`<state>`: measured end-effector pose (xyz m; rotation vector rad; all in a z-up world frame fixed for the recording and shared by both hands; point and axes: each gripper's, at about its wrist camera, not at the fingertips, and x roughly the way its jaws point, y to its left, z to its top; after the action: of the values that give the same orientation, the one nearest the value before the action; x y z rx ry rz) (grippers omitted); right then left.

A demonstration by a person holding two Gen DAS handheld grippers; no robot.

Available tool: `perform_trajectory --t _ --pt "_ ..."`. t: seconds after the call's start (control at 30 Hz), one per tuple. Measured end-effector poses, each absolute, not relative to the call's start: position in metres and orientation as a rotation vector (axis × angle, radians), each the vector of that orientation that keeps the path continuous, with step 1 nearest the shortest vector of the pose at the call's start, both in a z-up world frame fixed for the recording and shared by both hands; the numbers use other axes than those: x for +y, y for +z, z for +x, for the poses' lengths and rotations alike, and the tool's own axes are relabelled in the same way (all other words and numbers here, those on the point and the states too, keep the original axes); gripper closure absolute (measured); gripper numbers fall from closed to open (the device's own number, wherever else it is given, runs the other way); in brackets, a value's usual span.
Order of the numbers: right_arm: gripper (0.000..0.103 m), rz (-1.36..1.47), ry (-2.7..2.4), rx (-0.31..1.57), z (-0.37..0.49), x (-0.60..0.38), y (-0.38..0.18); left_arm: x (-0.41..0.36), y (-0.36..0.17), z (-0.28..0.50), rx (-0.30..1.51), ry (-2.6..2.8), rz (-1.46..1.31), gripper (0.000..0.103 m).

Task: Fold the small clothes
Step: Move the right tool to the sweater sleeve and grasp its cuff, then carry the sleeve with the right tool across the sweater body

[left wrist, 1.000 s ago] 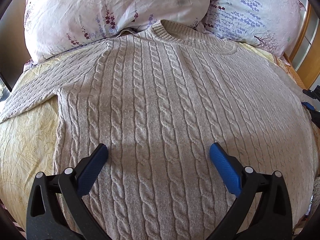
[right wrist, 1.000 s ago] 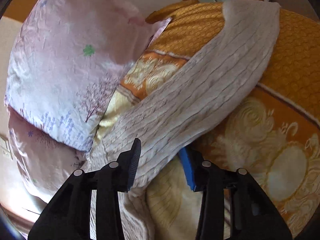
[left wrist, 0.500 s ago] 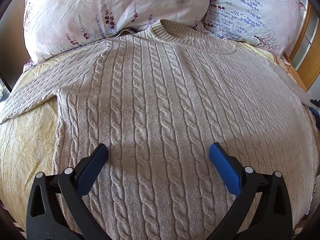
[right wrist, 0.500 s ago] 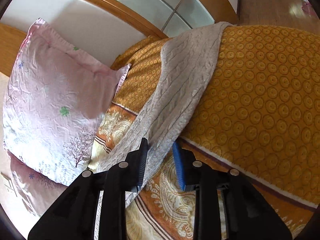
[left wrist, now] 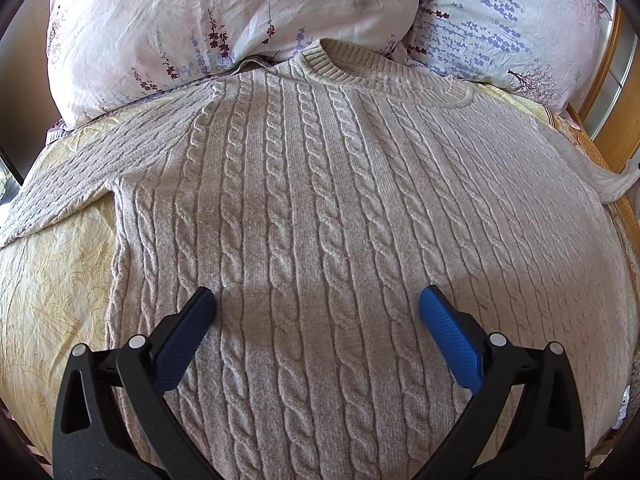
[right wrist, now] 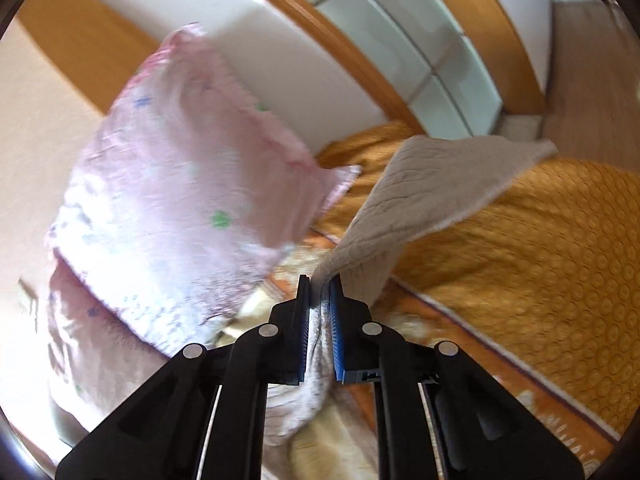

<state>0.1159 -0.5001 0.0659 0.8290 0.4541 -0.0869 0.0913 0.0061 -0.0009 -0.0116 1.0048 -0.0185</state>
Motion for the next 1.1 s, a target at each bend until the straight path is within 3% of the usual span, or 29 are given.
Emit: perform_trajectory --t 0.27,0.47,0.6,0.63,0.67,0.73,0.97,1.1 --pt "0.094 0.685 0.322 0.552 0.139 -0.38 0.089 0.006 -0.001 0.091 1.005 -0.019 -0.012 0.002" --pt "0.094 0.503 0.482 0.85 0.153 -0.272 0.044 0.006 -0.001 0.092 1.005 -0.019 -0.011 0.002" --pt "0.092 0.622 0.485 0.911 0.139 -0.281 0.031 0.006 0.0 0.091 1.003 -0.024 -0.017 0.002" --pt "0.083 0.661 0.456 0.893 0.133 -0.294 0.035 0.006 0.0 0.091 1.002 -0.025 -0.019 0.002" --pt "0.064 0.694 0.419 0.865 0.126 -0.309 0.04 0.006 0.0 0.09 1.002 -0.025 -0.02 0.002" --pt "0.044 0.75 0.316 0.796 0.109 -0.345 0.052 0.006 0.0 0.09 1.001 -0.026 -0.021 0.002" --pt "0.044 0.777 0.039 0.721 0.07 -0.444 0.055 0.006 0.001 0.089 1.001 -0.025 -0.02 0.002" --pt "0.045 0.491 0.045 0.753 0.063 -0.429 0.061 0.007 0.002 0.087 1.001 -0.027 -0.02 0.002"
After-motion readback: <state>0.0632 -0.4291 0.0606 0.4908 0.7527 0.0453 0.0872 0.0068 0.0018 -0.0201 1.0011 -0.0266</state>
